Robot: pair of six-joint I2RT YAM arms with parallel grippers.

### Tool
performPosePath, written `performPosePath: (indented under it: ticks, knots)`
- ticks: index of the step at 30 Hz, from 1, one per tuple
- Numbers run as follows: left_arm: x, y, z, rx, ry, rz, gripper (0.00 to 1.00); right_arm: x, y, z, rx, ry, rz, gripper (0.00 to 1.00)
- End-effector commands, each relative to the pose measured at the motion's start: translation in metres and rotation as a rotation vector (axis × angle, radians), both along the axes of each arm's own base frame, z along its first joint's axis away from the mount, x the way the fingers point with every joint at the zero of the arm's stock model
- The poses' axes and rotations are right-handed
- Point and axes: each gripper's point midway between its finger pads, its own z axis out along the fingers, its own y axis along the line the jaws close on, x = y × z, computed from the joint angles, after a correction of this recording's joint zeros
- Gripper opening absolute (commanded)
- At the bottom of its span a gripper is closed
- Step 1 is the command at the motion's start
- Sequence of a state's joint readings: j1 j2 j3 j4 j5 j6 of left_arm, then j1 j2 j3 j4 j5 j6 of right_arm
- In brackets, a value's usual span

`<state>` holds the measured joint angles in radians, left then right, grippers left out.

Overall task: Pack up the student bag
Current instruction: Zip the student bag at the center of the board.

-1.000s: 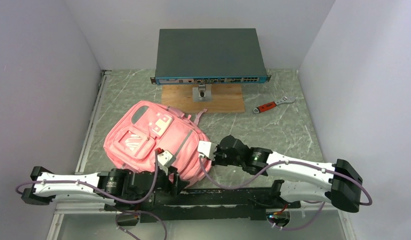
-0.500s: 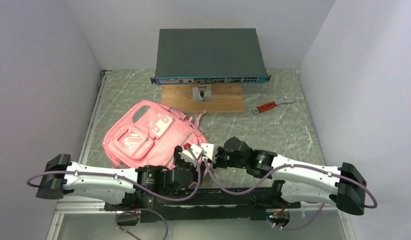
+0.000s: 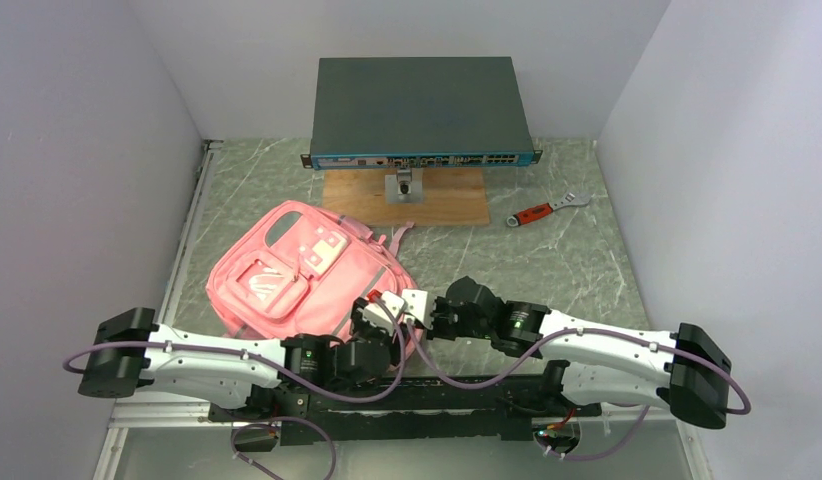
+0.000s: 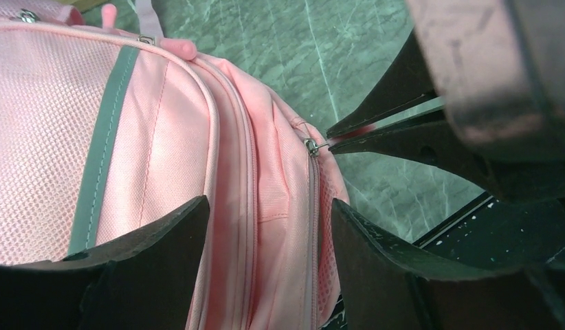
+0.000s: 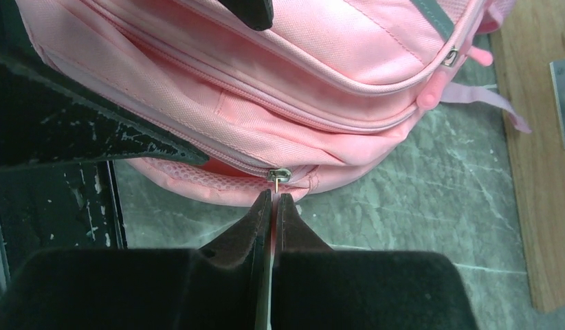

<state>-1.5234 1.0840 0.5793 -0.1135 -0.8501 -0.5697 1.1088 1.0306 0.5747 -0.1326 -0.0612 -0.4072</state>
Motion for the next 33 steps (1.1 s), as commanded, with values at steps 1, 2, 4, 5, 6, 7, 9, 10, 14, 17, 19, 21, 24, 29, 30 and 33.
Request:
performPosePath:
  ticks: [1, 2, 4, 5, 6, 7, 9, 10, 14, 17, 19, 21, 24, 29, 30, 33]
  knots:
    - [-0.01, 0.006, -0.032, 0.035, 0.067, -0.037, 0.72, 0.001, 0.026, 0.025, 0.141, -0.013, 0.028, 0.0]
    - [-0.011, 0.006, -0.035, 0.023, 0.077, -0.042, 0.73, 0.0, 0.028, 0.023, 0.147, -0.005, 0.029, 0.0]
    - [-0.013, 0.007, -0.04, -0.002, 0.091, -0.043, 0.75, -0.002, 0.032, 0.019, 0.16, 0.016, 0.033, 0.0]
    - [-0.014, 0.008, -0.043, -0.011, 0.096, -0.04, 0.76, -0.003, 0.033, 0.016, 0.164, 0.027, 0.034, 0.0]
    - [-0.014, 0.008, -0.046, -0.017, 0.098, -0.04, 0.77, -0.004, 0.034, 0.015, 0.172, 0.034, 0.035, 0.0]
    - [-0.014, 0.009, -0.05, -0.014, 0.101, -0.037, 0.77, -0.005, 0.035, 0.014, 0.178, 0.044, 0.035, 0.0]
    - [-0.017, 0.006, -0.048, -0.049, 0.089, -0.031, 0.79, -0.007, 0.036, 0.011, 0.185, 0.062, 0.035, 0.0]
    - [-0.019, 0.007, -0.048, -0.066, 0.073, -0.031, 0.81, -0.008, 0.036, 0.009, 0.185, 0.072, 0.033, 0.0]
    - [-0.027, 0.005, -0.045, -0.14, 0.037, -0.065, 0.93, -0.01, 0.035, 0.003, 0.182, 0.093, 0.024, 0.0]
    - [-0.026, 0.007, -0.049, -0.125, 0.036, -0.047, 0.94, -0.01, 0.034, 0.005, 0.197, 0.096, 0.02, 0.0]
    - [-0.025, 0.009, -0.053, -0.114, 0.03, -0.038, 0.9, -0.01, 0.032, 0.005, 0.196, 0.098, 0.016, 0.0]
    - [-0.022, 0.014, -0.06, -0.099, 0.026, -0.008, 0.84, -0.01, 0.032, 0.006, 0.201, 0.101, 0.018, 0.0]
    - [-0.018, 0.02, -0.067, -0.045, 0.009, 0.026, 0.72, -0.012, 0.032, 0.005, 0.197, 0.106, 0.024, 0.0]
    - [-0.017, 0.025, -0.082, 0.058, 0.019, 0.068, 0.53, -0.011, 0.032, -0.004, 0.15, 0.115, 0.027, 0.0]
    - [-0.017, 0.025, -0.083, 0.062, 0.02, 0.067, 0.41, -0.01, 0.032, -0.005, 0.139, 0.113, 0.028, 0.0]
    - [-0.018, 0.024, -0.079, 0.051, 0.018, 0.053, 0.18, -0.008, 0.031, -0.014, 0.094, 0.12, 0.021, 0.0]
